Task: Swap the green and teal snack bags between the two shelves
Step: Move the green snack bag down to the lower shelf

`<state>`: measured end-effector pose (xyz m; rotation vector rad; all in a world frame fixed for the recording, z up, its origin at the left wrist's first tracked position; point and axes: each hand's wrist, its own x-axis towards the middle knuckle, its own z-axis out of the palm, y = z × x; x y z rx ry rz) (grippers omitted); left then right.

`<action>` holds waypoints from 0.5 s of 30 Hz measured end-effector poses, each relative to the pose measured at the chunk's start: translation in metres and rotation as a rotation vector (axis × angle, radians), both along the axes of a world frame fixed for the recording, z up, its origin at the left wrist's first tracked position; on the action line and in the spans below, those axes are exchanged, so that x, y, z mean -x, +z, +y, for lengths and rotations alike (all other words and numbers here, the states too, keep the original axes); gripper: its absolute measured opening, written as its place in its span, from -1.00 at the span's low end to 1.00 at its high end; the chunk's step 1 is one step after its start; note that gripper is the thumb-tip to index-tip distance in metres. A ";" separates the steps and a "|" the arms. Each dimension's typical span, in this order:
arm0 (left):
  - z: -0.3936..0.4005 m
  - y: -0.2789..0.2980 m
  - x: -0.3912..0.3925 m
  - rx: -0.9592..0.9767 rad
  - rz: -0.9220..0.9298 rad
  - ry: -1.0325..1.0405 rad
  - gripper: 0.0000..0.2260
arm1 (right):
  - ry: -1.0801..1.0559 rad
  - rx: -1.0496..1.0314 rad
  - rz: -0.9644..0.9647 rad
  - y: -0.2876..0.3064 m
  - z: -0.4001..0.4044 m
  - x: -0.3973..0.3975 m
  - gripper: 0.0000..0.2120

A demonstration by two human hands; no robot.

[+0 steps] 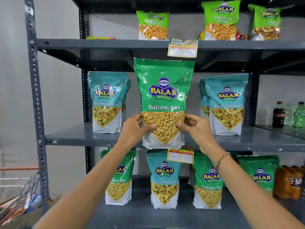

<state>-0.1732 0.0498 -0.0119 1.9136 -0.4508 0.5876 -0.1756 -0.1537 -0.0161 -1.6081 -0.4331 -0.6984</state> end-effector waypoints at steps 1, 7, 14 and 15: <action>0.004 -0.005 0.009 0.002 -0.001 -0.002 -0.48 | 0.009 -0.003 0.006 -0.006 0.004 0.006 -0.70; 0.033 -0.058 0.036 0.066 0.053 -0.006 -0.50 | 0.081 -0.009 0.037 -0.060 0.026 0.033 -0.73; 0.067 -0.140 0.034 0.097 0.225 0.091 -0.49 | 0.090 0.022 0.194 -0.141 0.052 0.021 -0.69; 0.071 -0.151 0.031 0.098 0.250 0.104 -0.49 | 0.090 0.032 0.216 -0.153 0.056 0.018 -0.69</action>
